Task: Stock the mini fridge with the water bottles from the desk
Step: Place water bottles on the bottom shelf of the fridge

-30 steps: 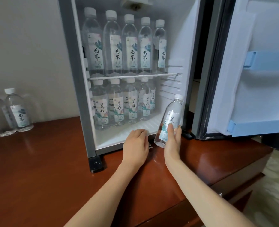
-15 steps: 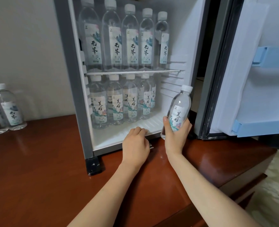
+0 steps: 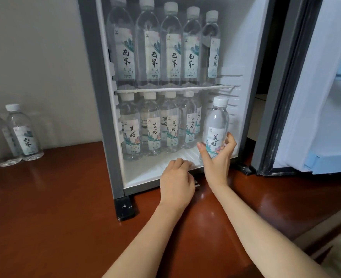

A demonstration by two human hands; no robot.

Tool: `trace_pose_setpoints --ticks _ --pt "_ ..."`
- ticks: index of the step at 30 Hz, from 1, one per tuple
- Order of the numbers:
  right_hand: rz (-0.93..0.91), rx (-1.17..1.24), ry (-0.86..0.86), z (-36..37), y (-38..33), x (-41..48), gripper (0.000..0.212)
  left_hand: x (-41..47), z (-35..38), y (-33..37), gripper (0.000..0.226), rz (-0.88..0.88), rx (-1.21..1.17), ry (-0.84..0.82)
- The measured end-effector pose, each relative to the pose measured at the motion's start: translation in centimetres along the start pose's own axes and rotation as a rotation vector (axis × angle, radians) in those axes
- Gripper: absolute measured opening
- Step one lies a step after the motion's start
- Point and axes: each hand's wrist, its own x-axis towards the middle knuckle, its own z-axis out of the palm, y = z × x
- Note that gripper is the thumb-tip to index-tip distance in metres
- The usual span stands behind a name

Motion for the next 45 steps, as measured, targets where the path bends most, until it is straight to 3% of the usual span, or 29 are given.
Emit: trace_pose_setpoints --ticks 19,26,36,45 --pt "0.041 -0.122 0.159 -1.0 -0.7 -0.1 0.088 -0.5 -0.3 0.2 0.04 0.026 0.016 -0.048" --pt "0.065 -0.199 0.161 -0.2 0.0 0.9 0.068 -0.4 -0.2 0.0 0.041 0.029 0.002 -0.054" --pt "0.186 -0.439 -0.125 1.5 0.6 6.0 0.061 -0.6 -0.5 0.2 0.041 0.032 -0.01 -0.056" --pt "0.185 -0.437 -0.154 3.1 1.9 7.9 0.054 -0.5 -0.5 0.2 0.04 0.034 -0.01 -0.044"
